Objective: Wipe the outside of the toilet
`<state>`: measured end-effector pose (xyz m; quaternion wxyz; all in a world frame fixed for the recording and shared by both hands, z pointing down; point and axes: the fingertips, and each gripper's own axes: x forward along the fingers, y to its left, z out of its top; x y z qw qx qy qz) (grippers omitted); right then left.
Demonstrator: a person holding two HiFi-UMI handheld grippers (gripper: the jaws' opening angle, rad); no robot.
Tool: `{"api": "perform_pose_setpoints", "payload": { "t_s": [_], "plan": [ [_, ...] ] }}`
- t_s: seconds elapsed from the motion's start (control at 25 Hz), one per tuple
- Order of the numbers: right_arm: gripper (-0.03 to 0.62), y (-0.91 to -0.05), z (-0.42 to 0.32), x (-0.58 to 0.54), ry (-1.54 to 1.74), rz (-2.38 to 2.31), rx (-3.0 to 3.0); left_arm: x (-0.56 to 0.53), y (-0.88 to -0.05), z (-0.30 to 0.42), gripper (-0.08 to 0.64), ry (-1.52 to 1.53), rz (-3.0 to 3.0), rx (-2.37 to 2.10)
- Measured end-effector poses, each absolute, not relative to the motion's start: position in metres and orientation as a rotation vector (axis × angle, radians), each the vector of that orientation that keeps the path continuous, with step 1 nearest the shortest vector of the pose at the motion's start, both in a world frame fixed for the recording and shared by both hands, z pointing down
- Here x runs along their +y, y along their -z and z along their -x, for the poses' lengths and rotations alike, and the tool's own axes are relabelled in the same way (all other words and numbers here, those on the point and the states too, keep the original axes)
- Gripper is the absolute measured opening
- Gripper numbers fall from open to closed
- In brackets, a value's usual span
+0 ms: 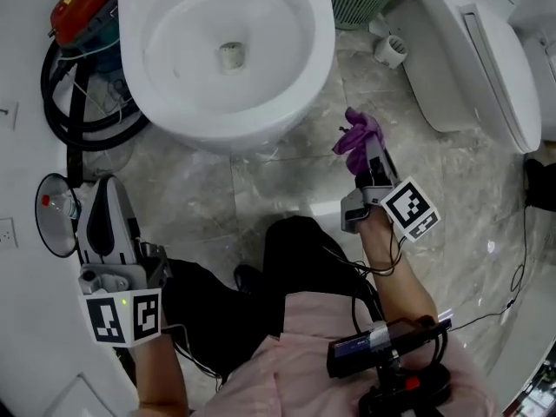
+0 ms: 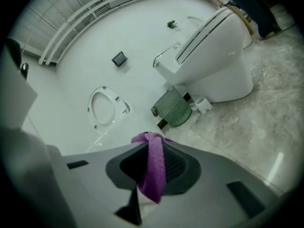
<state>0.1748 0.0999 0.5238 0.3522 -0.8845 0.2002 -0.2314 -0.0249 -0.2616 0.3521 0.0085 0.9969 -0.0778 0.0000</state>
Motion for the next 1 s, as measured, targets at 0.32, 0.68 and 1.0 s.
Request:
{"api": "perform_pose_setpoints", "payload": {
  "t_s": [0.32,0.68,1.0],
  "plan": [
    [0.063,-0.561,-0.036,-0.018,1.009,1.980,0.873,-0.259,-0.355,0.030,0.008,0.007,-3.121,-0.241],
    [0.063,-0.585,0.018,-0.165,1.114,1.796,1.193,-0.283,-0.359,0.060,0.008,-0.040,-3.128,-0.343],
    [0.063,-0.618,0.002,-0.238,0.987,1.776,1.104,-0.296,-0.362,0.090,0.008,-0.048,-3.129,-0.445]
  ]
}}
